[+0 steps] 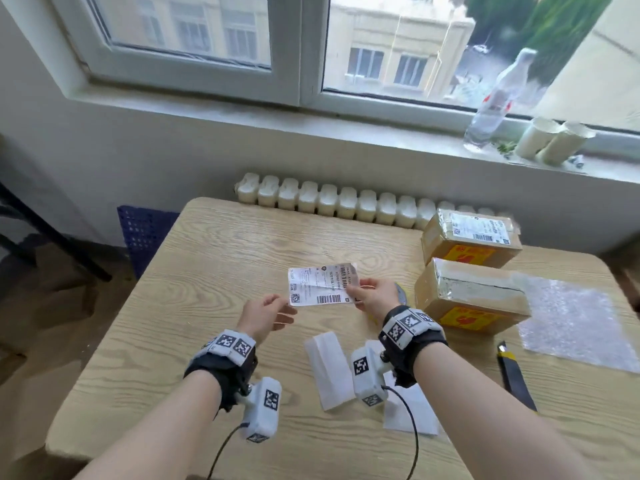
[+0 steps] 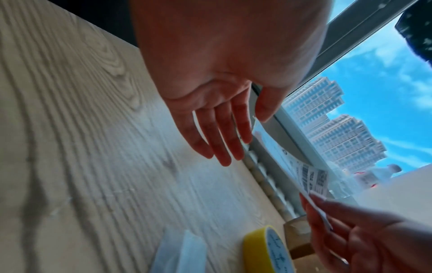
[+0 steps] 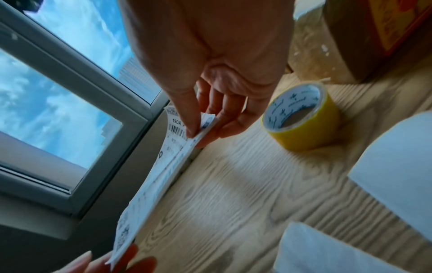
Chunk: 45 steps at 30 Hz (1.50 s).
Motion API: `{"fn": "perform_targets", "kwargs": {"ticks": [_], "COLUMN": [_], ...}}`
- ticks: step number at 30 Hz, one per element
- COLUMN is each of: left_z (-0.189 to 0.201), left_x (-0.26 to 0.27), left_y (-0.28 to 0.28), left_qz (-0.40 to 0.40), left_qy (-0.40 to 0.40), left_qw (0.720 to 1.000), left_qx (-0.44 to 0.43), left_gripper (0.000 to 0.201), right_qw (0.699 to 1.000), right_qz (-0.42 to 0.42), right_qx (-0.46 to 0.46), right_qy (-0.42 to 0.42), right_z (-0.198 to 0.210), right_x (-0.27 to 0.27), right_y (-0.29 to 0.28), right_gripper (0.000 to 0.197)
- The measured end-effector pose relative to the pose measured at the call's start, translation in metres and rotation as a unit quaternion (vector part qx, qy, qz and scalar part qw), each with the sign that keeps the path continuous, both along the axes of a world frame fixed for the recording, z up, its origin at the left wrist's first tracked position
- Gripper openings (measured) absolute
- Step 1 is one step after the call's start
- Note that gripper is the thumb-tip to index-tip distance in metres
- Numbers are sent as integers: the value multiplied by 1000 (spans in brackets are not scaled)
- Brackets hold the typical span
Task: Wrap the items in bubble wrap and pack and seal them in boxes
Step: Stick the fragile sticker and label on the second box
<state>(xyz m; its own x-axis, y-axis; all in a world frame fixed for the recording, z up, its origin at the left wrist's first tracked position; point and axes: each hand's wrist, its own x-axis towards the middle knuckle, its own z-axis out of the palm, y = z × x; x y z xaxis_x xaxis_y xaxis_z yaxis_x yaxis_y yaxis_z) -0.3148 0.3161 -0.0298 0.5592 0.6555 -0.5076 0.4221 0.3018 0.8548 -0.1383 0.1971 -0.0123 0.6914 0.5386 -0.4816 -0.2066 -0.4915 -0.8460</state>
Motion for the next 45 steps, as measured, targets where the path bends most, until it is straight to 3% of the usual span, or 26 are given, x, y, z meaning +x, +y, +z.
{"fn": "perform_targets", "kwargs": {"ticks": [7, 9, 11, 13, 16, 19, 28, 35, 37, 45], "left_z": [37, 44, 47, 49, 55, 61, 67, 62, 58, 44], "left_x": [33, 40, 46, 53, 63, 73, 87, 84, 83, 75], "left_y": [-16, -21, -24, -28, -34, -42, -59, -64, -63, -51], "left_qz": [-36, -38, -37, -39, -49, -63, -99, -116, -108, -87], "left_qy": [-24, -25, -26, -28, -36, -49, -74, -79, -68, 2], "left_qw": [998, 997, 997, 996, 994, 993, 987, 983, 983, 985], "left_qx": [37, 55, 69, 78, 87, 91, 107, 119, 129, 148], "left_gripper": [16, 17, 18, 18, 17, 16, 18, 17, 19, 10], "right_qw": [998, 997, 999, 989, 971, 974, 979, 987, 988, 988], "right_qz": [-54, -59, -38, -7, 34, 87, 68, -3, -31, -92], "right_qx": [26, 30, 0, -34, -8, 38, 102, 131, 140, 81], "right_qy": [31, 28, -35, -144, -235, -208, -162, -90, -61, -96], "right_z": [18, 24, 28, 33, 39, 43, 40, 32, 31, 26], "right_x": [18, 19, 19, 18, 15, 7, 0, 1, 1, 16], "right_y": [-32, -36, -40, -43, -43, -40, -45, -50, -50, -66], "right_gripper": [9, 27, 55, 62, 40, 23, 20, 2, 10, 15]}}
